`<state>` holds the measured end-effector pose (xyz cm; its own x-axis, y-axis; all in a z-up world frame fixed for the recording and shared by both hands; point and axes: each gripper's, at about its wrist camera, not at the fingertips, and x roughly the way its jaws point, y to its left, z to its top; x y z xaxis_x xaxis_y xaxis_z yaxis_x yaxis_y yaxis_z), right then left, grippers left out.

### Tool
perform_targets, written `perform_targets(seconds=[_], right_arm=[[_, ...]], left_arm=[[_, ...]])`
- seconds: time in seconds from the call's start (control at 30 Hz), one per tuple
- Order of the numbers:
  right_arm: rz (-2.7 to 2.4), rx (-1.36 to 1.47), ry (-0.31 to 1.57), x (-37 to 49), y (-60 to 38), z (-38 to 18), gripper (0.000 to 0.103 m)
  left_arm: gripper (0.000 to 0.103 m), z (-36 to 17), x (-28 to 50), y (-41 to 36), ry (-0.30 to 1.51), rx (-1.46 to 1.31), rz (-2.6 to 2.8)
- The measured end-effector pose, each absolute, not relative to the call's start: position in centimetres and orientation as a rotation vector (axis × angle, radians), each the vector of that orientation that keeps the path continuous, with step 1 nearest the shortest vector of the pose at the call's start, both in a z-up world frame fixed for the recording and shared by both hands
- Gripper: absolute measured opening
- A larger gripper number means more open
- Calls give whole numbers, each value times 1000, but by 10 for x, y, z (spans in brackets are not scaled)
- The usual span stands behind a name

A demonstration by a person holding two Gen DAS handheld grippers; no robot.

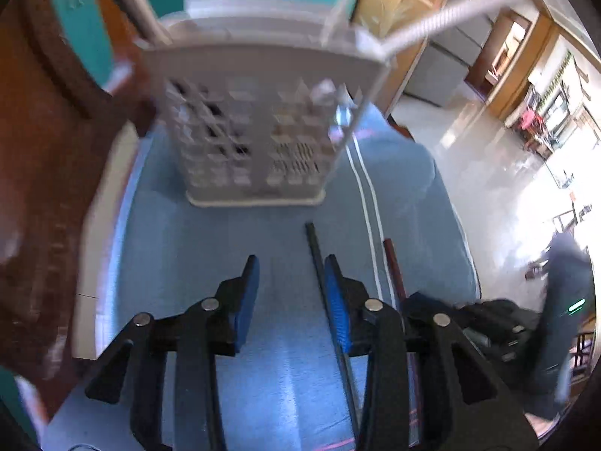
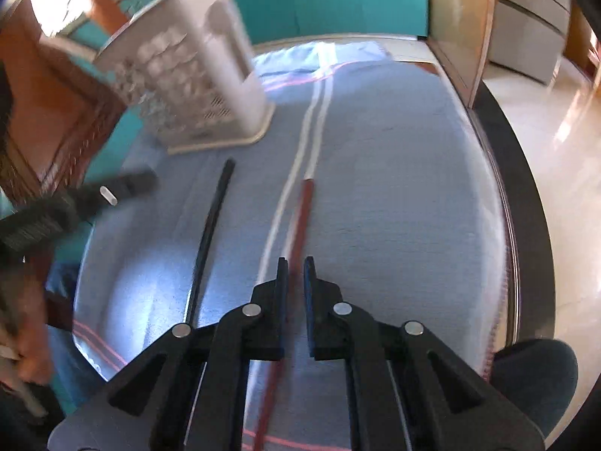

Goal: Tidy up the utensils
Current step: 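Lower the left tool around a black chopstick while the right tool straddles a dark red chopstick, then close both tools on their chopsticks and lift them off the cloth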

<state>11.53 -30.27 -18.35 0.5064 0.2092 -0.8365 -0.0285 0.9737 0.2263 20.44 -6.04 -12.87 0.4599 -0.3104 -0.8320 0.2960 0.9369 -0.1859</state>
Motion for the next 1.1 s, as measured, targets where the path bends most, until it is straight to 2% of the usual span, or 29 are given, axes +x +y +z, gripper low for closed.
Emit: perform_targets(seconds=[0.27,0.3,0.33,0.37,0.53,0.63,0.67,0.73,1.1], right_arm=[[82,229,989,106,-328,-171,10],[84,228,989,106,-328,-170,10],[87,228,990,108,-328,-169,10],[91,228,991,108,-327,-170,10],[109,203,1023,111,-314,-177,12],[119,190,1034,121,-302,-181,28],[118,189,1036,122,-300,-181,32],[91,153,1050,127,-294,-184,32],[20,-18,1052,139,-271,-197,32]], left_arm=[[36,-177,209,-108,1123,83,-391],[34,-177,207,-110,1127,96,-399],[14,-177,205,-111,1126,105,-409],[12,-178,203,-110,1138,100,-420],[11,-180,186,-91,1148,78,-453],[11,-179,180,-80,1154,54,-472],[15,-179,181,-77,1154,44,-470],[24,-179,185,-73,1158,23,-456],[25,-176,207,-99,1158,76,-320]])
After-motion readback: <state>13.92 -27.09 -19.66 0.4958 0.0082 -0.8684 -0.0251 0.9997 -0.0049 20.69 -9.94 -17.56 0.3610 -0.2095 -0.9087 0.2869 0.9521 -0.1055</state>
